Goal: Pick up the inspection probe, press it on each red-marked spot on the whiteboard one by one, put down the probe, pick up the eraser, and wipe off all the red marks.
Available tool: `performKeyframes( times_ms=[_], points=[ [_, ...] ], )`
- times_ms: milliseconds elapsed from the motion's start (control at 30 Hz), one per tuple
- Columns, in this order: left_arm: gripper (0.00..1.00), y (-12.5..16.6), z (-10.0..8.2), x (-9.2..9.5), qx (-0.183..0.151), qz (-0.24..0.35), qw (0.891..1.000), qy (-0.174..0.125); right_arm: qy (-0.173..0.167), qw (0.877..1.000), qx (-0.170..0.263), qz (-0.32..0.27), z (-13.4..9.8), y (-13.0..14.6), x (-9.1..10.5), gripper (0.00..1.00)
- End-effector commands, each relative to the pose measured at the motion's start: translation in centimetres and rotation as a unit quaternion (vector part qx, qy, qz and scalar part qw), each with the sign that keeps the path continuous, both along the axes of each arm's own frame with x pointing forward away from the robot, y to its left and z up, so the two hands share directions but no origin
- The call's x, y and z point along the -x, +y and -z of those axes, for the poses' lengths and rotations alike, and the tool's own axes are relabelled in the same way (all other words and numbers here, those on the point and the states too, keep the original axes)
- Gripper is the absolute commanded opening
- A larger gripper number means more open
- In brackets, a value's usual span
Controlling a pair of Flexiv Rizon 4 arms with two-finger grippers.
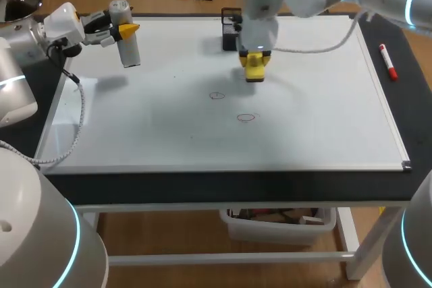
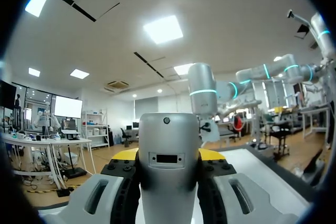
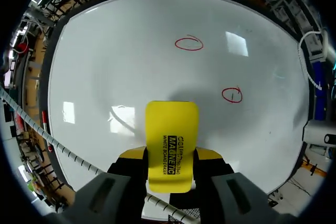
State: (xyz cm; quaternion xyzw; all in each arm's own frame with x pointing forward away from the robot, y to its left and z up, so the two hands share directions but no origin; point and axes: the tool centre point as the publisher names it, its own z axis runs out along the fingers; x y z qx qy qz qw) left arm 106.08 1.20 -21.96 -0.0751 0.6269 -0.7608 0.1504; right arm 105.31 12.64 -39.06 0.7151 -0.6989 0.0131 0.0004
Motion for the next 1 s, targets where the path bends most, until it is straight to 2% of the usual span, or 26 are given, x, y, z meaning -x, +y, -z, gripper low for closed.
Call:
performKeyframes(
  times_ms=[33,467,1000],
  points=[
    [0.00,-0.1,-0.1,0.1,0.000,-0.002,1.000,-0.001,-0.003,1.000,0.028,-0.009,0.4,2.6,0.3,0.00],
    [0.00,-0.1,-0.1,0.1,0.000,-0.002,1.000,-0.001,-0.011,0.998,0.011,-0.058,0.3,8.0,2.4,0.00],
    [0.00,-0.1,-0.1,0.1,0.000,-0.002,1.000,-0.001,-0.012,0.998,0.009,-0.058,0.0,8.1,2.3,0.00]
  ],
)
